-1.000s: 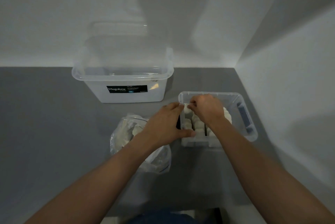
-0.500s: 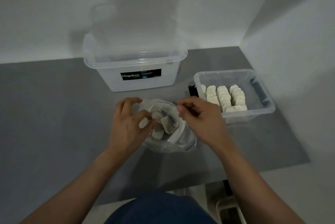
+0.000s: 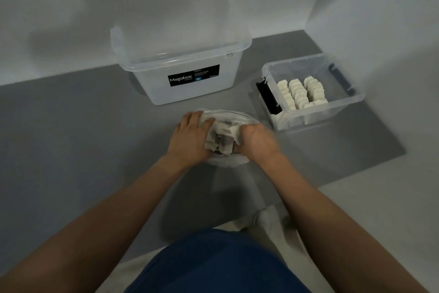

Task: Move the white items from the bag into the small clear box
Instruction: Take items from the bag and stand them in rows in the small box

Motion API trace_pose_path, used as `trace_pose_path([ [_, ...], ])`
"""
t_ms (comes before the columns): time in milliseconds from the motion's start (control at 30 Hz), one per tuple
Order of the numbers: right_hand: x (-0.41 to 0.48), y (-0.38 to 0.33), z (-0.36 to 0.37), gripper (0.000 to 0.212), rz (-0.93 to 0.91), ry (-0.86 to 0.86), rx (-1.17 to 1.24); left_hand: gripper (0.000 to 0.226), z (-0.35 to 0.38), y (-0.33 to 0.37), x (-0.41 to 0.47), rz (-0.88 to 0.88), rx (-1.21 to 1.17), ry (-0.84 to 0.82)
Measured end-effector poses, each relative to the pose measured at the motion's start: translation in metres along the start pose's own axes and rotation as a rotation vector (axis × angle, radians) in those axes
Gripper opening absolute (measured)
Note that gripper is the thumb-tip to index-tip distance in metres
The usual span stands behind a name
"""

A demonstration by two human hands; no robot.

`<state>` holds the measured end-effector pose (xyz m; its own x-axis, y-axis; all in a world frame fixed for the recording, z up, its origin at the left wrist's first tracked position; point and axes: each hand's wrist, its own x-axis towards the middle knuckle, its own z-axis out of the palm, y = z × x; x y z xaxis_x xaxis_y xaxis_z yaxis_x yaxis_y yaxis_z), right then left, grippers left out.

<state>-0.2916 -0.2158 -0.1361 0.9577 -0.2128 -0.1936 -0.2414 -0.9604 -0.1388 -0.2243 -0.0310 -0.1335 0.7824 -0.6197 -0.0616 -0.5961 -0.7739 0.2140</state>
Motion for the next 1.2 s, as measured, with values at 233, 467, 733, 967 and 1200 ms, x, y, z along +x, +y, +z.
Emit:
trace_pose_path([
  [233, -0.012, 0.0, 0.007, 0.021, 0.006, 0.029, 0.055, 0.076, -0.003, -0.004, -0.002, 0.022, -0.041, 0.026],
  [467, -0.019, -0.006, 0.008, 0.017, -0.029, 0.095, 0.035, 0.066, -0.003, -0.004, -0.005, 0.073, -0.003, 0.081],
  [733, -0.022, -0.01, 0.009, 0.027, -0.086, 0.061, 0.039, 0.026, 0.0, 0.011, -0.014, 0.478, 0.25, 0.374],
  [967, -0.03, -0.007, -0.001, 0.025, -0.088, 0.162, 0.049, 0.013, 0.01, 0.003, -0.007, 0.398, 0.326, 0.076],
  [1200, -0.036, 0.004, -0.019, 0.014, -0.045, 0.283, 0.157, 0.01, 0.015, 0.001, 0.002, 0.389, 0.192, 0.161],
])
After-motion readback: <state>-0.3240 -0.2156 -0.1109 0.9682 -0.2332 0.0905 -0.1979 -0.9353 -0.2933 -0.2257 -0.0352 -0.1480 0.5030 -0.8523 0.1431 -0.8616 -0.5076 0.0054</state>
